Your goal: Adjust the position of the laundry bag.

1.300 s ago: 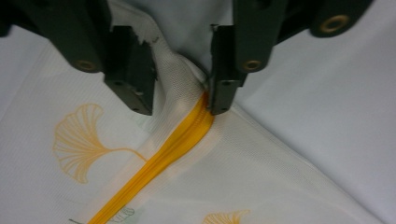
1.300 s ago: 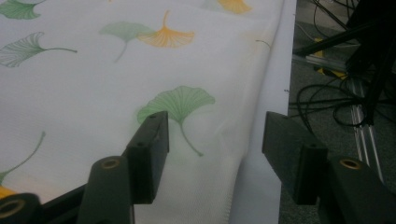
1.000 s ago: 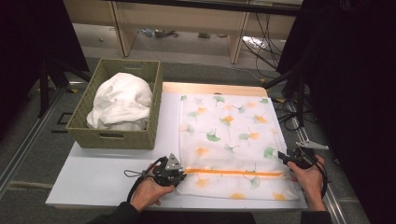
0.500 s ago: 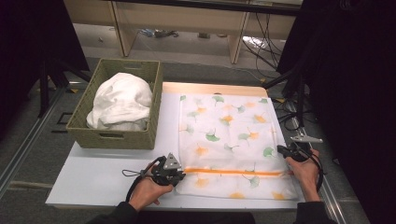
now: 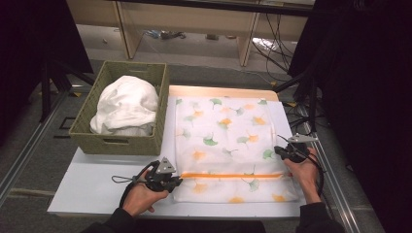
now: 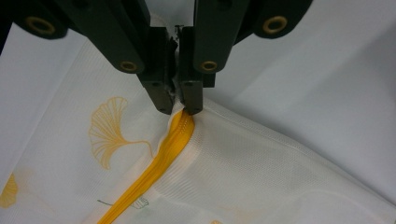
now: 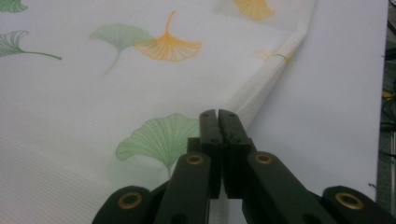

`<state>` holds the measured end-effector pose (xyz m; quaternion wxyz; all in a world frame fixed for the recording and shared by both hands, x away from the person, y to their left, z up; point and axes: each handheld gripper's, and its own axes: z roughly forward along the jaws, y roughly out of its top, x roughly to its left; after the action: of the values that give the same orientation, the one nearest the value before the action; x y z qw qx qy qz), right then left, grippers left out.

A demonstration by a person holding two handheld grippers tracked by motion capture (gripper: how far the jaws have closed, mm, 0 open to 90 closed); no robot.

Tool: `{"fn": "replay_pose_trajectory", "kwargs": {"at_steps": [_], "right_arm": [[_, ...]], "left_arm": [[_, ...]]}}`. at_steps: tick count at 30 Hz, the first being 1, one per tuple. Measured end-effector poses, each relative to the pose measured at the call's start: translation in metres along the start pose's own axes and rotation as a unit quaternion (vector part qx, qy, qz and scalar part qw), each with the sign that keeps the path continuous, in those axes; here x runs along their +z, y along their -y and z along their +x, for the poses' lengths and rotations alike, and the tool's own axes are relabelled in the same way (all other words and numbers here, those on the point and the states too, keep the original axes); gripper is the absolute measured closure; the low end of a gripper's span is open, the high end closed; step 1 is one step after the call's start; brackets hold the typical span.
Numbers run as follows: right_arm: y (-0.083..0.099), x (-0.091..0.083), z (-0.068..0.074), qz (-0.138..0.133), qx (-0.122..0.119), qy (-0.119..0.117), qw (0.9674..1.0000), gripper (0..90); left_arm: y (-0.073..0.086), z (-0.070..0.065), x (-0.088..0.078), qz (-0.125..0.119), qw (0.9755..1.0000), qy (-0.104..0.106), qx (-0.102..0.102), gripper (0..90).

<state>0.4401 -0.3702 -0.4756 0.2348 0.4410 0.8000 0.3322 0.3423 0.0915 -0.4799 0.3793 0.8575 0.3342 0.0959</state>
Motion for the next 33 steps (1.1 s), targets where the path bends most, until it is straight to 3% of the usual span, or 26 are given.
{"fn": "replay_pose_trajectory", "kwargs": {"at_steps": [5, 9, 11, 12, 15, 17, 18, 19, 22, 23, 27, 28, 33], "right_arm": [[-0.005, 0.003, 0.011, 0.001, 0.005, -0.009, 0.9999, 90.0], [-0.008, 0.008, 0.017, -0.003, -0.016, -0.02, 0.9997, 90.0], [-0.008, 0.008, 0.018, -0.002, -0.011, -0.021, 0.9997, 90.0], [-0.009, 0.006, 0.022, 0.007, 0.006, -0.023, 0.9997, 90.0], [-0.008, 0.008, 0.02, 0.0, -0.012, -0.022, 0.9997, 90.0], [-0.009, 0.007, 0.022, 0.003, -0.003, -0.026, 0.9997, 90.0], [-0.008, 0.008, 0.02, 0.0, -0.025, -0.026, 0.9993, 90.0], [-0.008, 0.008, 0.023, 0.003, -0.015, -0.028, 0.9995, 90.0], [-0.008, 0.008, 0.023, 0.004, -0.025, -0.026, 0.9993, 90.0], [-0.008, 0.008, 0.024, 0.005, -0.018, -0.024, 0.9995, 90.0], [-0.008, 0.008, 0.025, 0.004, -0.014, -0.03, 0.9995, 90.0], [-0.008, 0.008, 0.025, 0.003, -0.011, -0.031, 0.9994, 90.0], [-0.007, 0.01, 0.022, -0.002, -0.021, -0.035, 0.9991, 86.9]], "left_arm": [[0.003, 0.008, -0.01, -0.005, 0.9998, -0.01, -0.015, 85.6], [0.008, 0.012, -0.016, -0.002, 0.9996, -0.017, -0.022, 85.5], [0.01, 0.012, -0.017, -0.002, 0.9997, -0.014, -0.019, 85.5], [0.01, 0.013, -0.018, 0.001, 0.9998, -0.014, -0.012, 85.5], [0.012, 0.012, -0.017, 0.004, 0.9996, -0.017, -0.021, 85.4], [0.012, 0.013, -0.017, 0.007, 0.9997, -0.015, -0.02, 85.3], [0.012, 0.013, -0.017, 0.006, 0.9997, -0.014, -0.022, 85.2], [0.012, 0.014, -0.017, 0.008, 0.9997, -0.015, -0.018, 85.2], [0.013, 0.015, -0.018, 0.005, 0.9995, -0.015, -0.027, 84.9], [0.014, 0.015, -0.019, 0.007, 0.9994, -0.019, -0.03, 84.7], [0.013, 0.017, -0.02, 0.007, 0.9995, -0.025, -0.018, 84.5], [0.013, 0.017, -0.02, 0.008, 0.9993, -0.024, -0.027, 84.3], [0.012, 0.017, -0.021, 0.01, 0.999, -0.03, -0.031, 78.0]]}}
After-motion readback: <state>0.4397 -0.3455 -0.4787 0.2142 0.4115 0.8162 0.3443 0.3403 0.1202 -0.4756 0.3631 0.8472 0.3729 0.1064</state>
